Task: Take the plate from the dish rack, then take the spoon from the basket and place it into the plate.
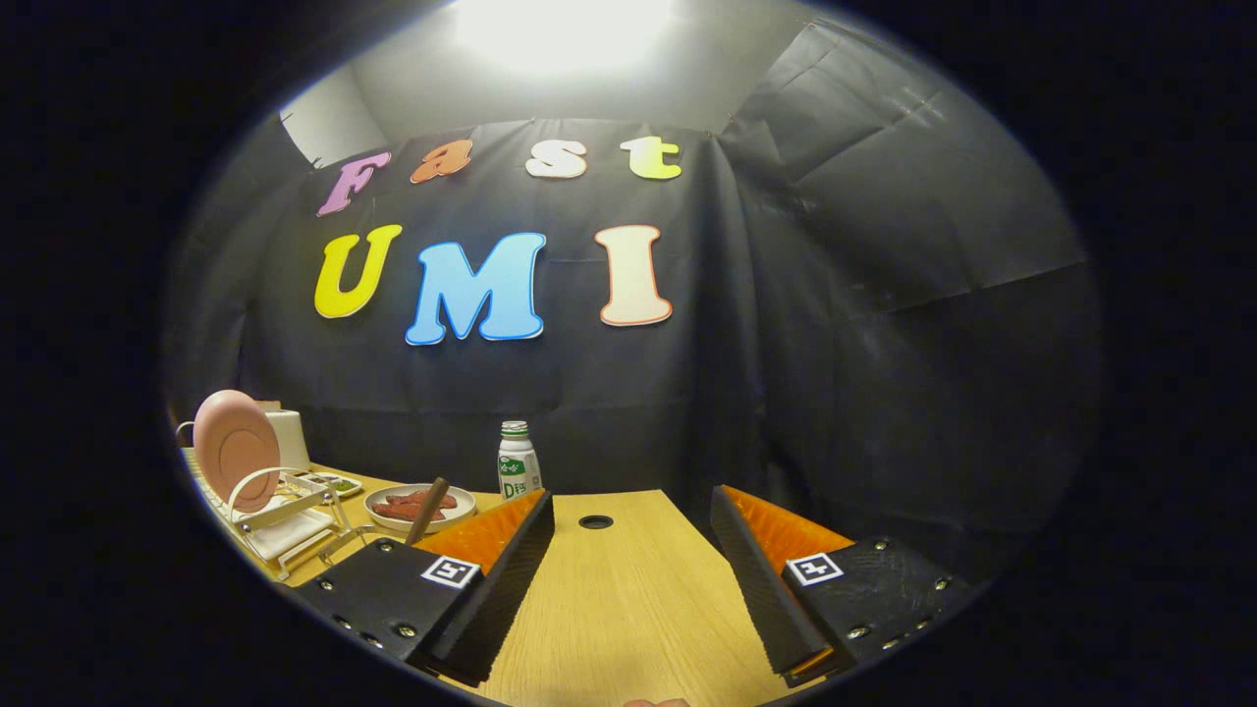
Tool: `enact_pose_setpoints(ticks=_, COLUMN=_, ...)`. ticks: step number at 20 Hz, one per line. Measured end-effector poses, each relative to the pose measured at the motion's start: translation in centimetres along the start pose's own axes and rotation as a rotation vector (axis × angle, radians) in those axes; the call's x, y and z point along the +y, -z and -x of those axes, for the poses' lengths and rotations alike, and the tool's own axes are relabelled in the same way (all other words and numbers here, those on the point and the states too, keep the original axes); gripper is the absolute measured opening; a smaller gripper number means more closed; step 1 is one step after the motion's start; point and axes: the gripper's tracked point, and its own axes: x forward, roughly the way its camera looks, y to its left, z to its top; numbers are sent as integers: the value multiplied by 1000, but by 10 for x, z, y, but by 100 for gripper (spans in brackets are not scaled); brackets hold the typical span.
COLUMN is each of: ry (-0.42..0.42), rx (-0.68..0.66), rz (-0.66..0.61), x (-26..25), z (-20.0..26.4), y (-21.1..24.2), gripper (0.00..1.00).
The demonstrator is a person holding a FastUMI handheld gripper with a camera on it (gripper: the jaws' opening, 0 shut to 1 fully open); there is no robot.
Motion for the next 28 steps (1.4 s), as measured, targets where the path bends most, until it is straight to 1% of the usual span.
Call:
enact_pose_setpoints(ticks=3, ry=29, rx=18, rz=31, x=-6, z=30, y=-14, gripper=98)
enact_pose_setpoints(ticks=6, ry=36, rx=49, rz=41, x=5, z=64, y=-26, gripper=98)
enact_pose_setpoints(ticks=10, ry=29, rx=80, rz=37, x=37, z=104, y=-42, gripper=98)
enact_pose_setpoints(ticks=13, ry=-1, rx=120, rz=18, x=73, z=130, y=-49, gripper=98)
enact_pose_setpoints(ticks=15, ry=-38, rx=126, rz=-6, x=102, z=143, y=-60, gripper=98)
enact_pose_setpoints(ticks=19, ry=-126, rx=139, rz=-21, x=159, z=153, y=-75, gripper=98)
enact_pose_setpoints(ticks=23, ry=-223, rx=123, rz=-46, x=214, z=150, y=-95, gripper=98)
enact_pose_setpoints(ticks=28, ry=-334, rx=102, rz=-57, x=281, z=131, y=-123, gripper=98)
